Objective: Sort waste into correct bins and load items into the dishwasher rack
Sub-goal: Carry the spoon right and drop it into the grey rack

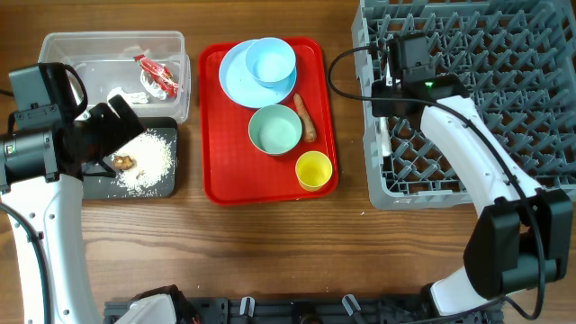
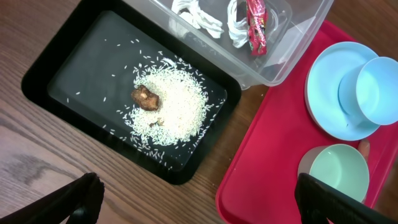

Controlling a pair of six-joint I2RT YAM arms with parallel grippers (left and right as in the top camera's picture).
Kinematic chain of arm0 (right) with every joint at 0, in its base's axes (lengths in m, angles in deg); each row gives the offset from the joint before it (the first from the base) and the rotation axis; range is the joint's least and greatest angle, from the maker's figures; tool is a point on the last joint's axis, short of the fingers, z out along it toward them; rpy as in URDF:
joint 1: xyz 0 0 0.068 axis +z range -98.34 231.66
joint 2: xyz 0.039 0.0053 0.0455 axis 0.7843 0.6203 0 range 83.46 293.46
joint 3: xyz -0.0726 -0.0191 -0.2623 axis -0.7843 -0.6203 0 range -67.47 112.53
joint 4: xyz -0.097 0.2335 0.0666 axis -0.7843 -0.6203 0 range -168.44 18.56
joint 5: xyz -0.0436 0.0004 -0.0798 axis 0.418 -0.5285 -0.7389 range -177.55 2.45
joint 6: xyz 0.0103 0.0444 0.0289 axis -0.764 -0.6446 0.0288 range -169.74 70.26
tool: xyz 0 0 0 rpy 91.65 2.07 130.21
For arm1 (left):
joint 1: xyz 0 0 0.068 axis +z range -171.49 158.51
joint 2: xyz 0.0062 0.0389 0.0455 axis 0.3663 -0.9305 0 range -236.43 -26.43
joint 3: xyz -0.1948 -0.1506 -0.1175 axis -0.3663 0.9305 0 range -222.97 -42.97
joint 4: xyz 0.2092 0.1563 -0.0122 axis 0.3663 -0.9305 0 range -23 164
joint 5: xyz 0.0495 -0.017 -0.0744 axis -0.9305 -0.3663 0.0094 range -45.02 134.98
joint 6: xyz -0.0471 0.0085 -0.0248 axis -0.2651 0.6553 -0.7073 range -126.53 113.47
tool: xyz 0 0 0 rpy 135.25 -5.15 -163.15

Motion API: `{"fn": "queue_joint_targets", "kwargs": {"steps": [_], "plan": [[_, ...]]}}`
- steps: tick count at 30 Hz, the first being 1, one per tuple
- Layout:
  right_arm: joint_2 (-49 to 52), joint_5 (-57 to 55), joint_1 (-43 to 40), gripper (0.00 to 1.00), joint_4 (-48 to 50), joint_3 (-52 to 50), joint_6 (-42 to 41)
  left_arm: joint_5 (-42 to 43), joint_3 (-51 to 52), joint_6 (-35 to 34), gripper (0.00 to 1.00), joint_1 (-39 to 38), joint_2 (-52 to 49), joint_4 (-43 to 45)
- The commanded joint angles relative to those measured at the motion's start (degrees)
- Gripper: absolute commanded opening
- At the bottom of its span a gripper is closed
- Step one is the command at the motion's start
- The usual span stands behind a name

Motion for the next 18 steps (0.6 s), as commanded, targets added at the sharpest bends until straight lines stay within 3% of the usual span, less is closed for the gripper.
{"fn": "queue_joint_targets", "kwargs": {"steps": [1,7,10,13,18], "plan": [[0.2,0.6,-0.2,0.5,0.5,-0.5,-1.8,-0.3,-0.3,-0.3,1.0,0.3,-0.2,0.2],[-2.0,7.0,-0.2,0.57,0.2,0.8,-3.1,0.0,-0.3,-0.3,1.0,0.3,-0.2,0.2],[-4.3,11.6,-0.2,0.69,-0.2,2.1,-5.8,4.6,-0.3,2.1,1.0,0.1,-0.2,0.6],[-7.6,15.8,-0.2,0.83,-0.1,2.4,-7.5,12.3,-0.3,9.5,1.0,-1.7,-0.3,1.5],[-13.0,15.8,-1.1,1.0,-1.3,2.4,-11.0,15.9,-0.3,15.2,1.0,-9.3,-2.3,1.7]]}}
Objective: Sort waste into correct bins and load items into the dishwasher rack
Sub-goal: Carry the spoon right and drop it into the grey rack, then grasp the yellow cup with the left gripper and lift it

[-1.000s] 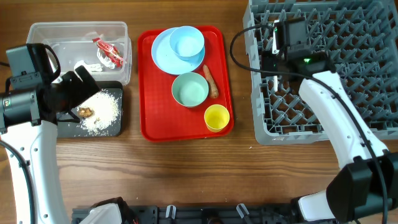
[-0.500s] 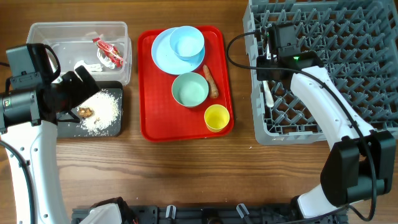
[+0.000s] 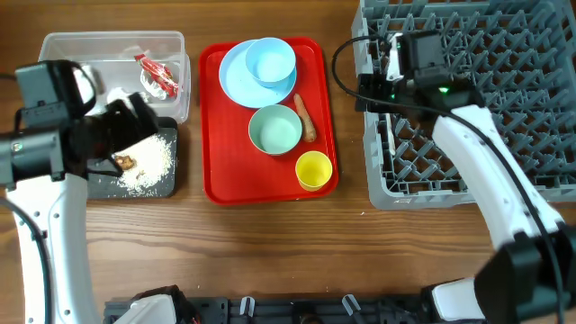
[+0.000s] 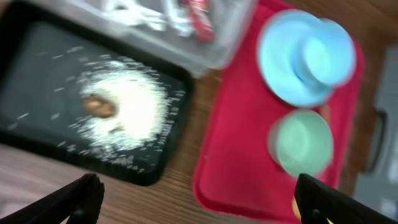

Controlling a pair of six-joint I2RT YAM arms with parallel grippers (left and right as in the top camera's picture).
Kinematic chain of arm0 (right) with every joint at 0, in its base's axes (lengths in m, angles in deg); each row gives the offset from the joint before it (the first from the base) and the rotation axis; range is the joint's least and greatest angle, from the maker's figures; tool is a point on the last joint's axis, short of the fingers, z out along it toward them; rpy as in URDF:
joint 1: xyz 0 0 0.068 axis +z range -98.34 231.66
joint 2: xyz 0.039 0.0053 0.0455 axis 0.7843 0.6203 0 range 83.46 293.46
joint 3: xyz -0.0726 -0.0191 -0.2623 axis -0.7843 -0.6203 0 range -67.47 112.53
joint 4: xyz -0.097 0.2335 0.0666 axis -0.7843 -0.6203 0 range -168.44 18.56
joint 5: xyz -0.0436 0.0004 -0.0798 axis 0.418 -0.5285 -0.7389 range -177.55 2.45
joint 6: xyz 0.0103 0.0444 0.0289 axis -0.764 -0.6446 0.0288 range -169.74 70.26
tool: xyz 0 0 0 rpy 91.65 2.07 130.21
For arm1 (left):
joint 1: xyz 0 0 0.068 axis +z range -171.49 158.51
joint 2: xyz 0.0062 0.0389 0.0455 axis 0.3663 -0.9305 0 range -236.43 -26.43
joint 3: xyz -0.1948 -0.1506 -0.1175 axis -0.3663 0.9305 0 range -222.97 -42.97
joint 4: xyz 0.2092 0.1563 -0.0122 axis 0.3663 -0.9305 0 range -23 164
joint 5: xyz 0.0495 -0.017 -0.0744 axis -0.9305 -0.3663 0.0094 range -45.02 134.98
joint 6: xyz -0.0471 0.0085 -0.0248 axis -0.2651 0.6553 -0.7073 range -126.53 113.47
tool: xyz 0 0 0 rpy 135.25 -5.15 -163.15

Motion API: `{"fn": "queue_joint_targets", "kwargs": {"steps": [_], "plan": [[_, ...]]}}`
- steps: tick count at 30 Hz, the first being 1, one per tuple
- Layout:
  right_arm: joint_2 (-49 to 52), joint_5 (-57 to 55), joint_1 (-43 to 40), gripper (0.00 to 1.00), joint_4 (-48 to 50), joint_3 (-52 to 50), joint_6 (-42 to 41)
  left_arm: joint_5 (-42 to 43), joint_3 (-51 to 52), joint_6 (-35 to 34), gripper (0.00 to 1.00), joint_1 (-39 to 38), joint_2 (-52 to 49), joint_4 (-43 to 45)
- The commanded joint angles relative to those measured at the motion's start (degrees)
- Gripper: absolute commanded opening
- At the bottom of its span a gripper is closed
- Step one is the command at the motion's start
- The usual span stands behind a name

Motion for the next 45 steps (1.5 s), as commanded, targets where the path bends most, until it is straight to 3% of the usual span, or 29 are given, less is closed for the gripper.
{"fn": "queue_joint_targets", "kwargs": {"steps": [1,4,9,16,20,23,31,35,41,45], "plan": [[-5.6,2.8,-1.6,1.0,-1.3,2.1,-4.7,7.8,-0.3,8.9,1.0,-7.5,-2.9,-0.2],[-7.9,3.1,-3.8,1.0,-2.7,2.1,-7.5,11.3,-0.3,12.7,1.0,-14.4,-6.5,-0.8],[-10.2,3.0,-8.6,1.0,-5.6,2.1,-8.3,10.6,-0.3,12.3,1.0,-27.1,-16.1,2.4],[-10.4,3.0,-13.2,1.0,-11.0,2.1,-7.0,10.6,-0.3,2.1,0.98,-40.1,-26.2,11.0],[-10.4,3.0,-13.3,1.0,-11.5,2.1,-7.0,5.2,-0.3,-4.5,0.96,-43.9,-28.2,11.9],[-10.4,3.0,-13.3,1.0,-11.7,2.1,-7.0,3.5,-0.3,-5.8,0.95,-46.2,-30.0,11.7],[-10.4,3.0,-13.3,1.0,-12.7,2.0,-7.0,-2.6,-0.3,-11.5,0.81,-50.2,-33.4,10.7],[-10.4,3.0,-13.2,1.0,-13.0,1.9,-7.0,-3.2,-0.3,-11.7,0.72,-50.3,-33.5,10.2],[-10.4,3.0,-13.2,1.0,-13.0,1.9,-7.0,-3.2,-0.3,-11.7,0.72,-50.3,-33.5,10.2],[-10.4,3.0,-13.2,1.0,-13.0,1.9,-7.0,-4.1,-0.3,-13.4,0.59,-50.3,-33.5,10.3]]}}
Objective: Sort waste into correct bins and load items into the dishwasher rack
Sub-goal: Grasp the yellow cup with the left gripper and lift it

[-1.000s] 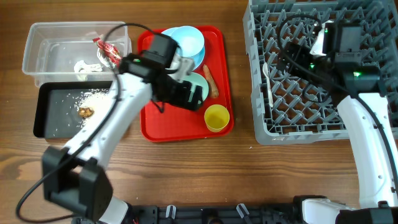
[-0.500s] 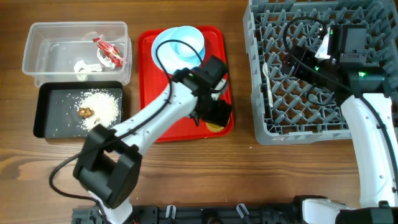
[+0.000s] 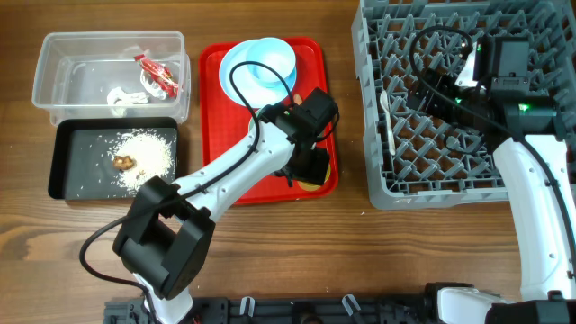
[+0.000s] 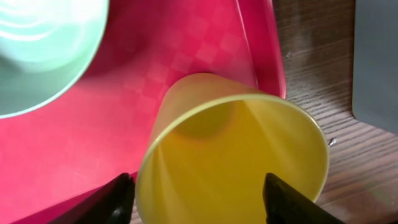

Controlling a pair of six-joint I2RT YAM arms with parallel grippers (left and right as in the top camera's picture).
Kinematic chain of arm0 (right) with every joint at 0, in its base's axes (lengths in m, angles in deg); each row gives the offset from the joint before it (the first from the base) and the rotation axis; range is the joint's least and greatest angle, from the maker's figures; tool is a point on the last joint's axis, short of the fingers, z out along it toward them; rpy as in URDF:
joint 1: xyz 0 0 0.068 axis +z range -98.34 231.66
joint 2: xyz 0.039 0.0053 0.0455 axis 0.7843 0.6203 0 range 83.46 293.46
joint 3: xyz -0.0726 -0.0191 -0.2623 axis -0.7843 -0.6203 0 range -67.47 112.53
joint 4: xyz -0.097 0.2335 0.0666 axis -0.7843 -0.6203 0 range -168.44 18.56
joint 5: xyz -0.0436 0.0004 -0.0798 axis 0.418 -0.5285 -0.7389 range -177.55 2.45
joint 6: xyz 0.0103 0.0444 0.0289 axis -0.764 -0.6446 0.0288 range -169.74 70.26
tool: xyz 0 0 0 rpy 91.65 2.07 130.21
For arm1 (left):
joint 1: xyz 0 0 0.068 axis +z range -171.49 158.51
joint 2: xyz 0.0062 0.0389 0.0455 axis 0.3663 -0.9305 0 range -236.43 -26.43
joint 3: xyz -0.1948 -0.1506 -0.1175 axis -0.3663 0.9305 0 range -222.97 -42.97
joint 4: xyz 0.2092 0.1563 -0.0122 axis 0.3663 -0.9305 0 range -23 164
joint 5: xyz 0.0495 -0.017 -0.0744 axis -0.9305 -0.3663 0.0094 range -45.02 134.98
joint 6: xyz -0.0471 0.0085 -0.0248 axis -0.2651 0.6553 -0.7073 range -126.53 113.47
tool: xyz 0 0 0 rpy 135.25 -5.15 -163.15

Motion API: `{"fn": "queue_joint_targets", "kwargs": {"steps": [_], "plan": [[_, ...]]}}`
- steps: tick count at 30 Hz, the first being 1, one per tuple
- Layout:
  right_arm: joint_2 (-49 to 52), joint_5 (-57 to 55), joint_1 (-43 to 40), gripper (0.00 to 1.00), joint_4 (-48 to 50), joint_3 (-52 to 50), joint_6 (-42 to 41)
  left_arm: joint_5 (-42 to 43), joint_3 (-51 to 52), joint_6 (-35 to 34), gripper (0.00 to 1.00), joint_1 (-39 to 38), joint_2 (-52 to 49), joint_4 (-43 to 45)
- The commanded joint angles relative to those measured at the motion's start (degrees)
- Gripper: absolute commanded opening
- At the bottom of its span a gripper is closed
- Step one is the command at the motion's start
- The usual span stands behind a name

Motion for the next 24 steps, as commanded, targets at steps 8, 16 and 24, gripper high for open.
{"fn": "queue_joint_targets", "kwargs": {"steps": [8,16,24], "plan": [[-0.9,0.7,-0.1,1.0,-0.1,0.9,0.0,-5.4,-0.4,-4.8,0.21,0.1,-0.6,-0.2],[-0.9,0.7,-0.1,1.0,-0.3,0.9,0.0,-5.4,-0.4,-7.0,0.04,0.1,-0.6,0.9],[-0.9,12.2,-0.1,1.0,1.1,0.9,3.0,6.6,-5.5,-3.2,0.04,8.0,6.0,-4.7]]}}
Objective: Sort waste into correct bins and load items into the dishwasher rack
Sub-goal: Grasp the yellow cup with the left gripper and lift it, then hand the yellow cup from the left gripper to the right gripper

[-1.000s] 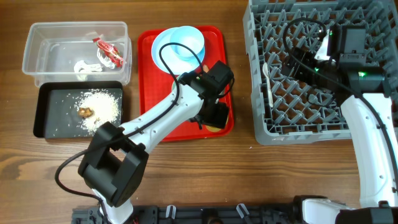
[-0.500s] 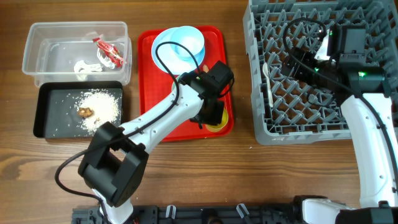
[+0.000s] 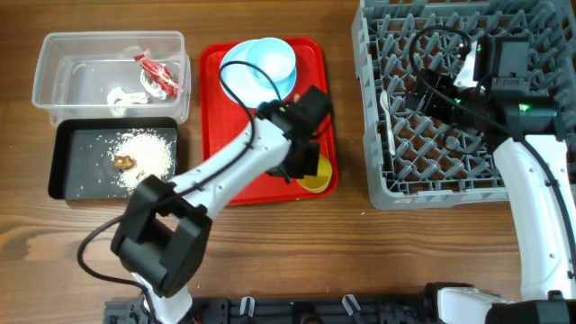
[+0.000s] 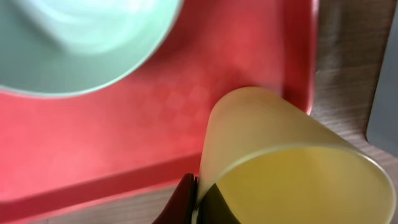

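Observation:
A yellow cup [image 4: 280, 168] stands at the near right corner of the red tray [image 4: 124, 143]. My left gripper [image 4: 197, 198] is shut on the cup's wall, one finger inside the rim and one outside. From overhead the left gripper [image 3: 306, 165] covers most of the cup [image 3: 315, 183]. A green bowl [image 4: 81, 37] sits just behind it on the tray. My right gripper [image 3: 430, 90] hangs over the grey dishwasher rack [image 3: 468, 171]; its jaws do not show clearly. A white utensil [image 3: 385, 112] lies in the rack's left column.
A blue bowl on a blue plate [image 3: 261, 61] sits at the back of the red tray [image 3: 216, 135]. A clear bin [image 3: 108, 67] with wrappers stands at the far left. In front of it a black tray [image 3: 72, 171] holds rice and a food scrap.
My left gripper was open with a finger on each side of the yellow cup; now it is shut on the cup's wall. The right arm has not moved.
My left gripper was open above the black tray, the right gripper at the rack's left edge. Then the left had shifted toward the red tray. Later it stood open around the yellow cup, the right arm over the rack's middle. Now the left grips the cup.

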Controlling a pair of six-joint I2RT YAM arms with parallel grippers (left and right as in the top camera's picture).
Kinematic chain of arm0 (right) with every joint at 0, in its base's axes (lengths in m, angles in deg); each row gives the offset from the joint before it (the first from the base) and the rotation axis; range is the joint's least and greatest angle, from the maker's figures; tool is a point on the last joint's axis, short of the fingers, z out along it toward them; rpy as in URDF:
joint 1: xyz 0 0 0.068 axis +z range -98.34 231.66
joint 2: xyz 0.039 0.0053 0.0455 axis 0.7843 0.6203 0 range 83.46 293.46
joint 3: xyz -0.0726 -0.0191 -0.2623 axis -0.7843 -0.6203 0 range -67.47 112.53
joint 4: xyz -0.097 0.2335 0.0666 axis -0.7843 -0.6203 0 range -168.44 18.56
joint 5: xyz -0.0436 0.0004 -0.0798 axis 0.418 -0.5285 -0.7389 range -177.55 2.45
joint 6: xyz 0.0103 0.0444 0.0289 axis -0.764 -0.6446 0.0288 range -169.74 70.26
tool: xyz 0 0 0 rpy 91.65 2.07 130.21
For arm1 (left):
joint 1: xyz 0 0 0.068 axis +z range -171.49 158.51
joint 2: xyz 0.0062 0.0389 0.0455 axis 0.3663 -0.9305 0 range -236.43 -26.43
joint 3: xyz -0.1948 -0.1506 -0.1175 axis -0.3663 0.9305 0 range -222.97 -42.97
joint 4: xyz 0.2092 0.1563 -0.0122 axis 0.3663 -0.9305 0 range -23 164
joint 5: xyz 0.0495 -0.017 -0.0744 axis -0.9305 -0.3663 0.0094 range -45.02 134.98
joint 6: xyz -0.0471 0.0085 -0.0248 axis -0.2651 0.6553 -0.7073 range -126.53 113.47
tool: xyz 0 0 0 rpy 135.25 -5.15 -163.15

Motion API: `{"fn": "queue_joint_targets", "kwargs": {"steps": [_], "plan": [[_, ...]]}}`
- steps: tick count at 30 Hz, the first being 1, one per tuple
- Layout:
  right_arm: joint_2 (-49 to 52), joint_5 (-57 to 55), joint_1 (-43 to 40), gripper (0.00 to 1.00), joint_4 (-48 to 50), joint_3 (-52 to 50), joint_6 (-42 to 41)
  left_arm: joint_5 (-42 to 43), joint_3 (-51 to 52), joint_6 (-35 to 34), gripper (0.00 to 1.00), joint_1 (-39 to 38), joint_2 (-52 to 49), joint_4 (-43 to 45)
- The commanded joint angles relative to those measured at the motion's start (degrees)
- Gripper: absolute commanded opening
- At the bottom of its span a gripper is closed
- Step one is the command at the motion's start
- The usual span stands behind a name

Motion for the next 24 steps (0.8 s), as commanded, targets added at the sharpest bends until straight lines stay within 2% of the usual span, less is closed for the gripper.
{"fn": "queue_joint_targets", "kwargs": {"steps": [1,6,13,18,24], "plan": [[-0.9,11.8,0.0,1.0,1.8,0.9,2.9,10.5,-5.8,3.8,0.04,7.8,7.5,-2.1],[-0.6,31.3,0.5,1.0,10.4,-0.5,4.8,29.0,-7.1,8.8,0.04,21.6,15.4,-0.2],[3.9,48.9,4.9,1.0,22.3,-1.7,5.9,58.5,-7.1,15.4,0.04,37.4,16.5,-2.1],[7.8,62.8,8.7,0.99,33.7,-1.7,5.6,63.0,-7.1,16.6,0.04,39.5,16.5,-3.0],[9.1,64.5,13.4,0.94,40.5,-1.7,5.3,68.9,-7.1,16.6,0.04,39.3,16.5,-2.9]]}}
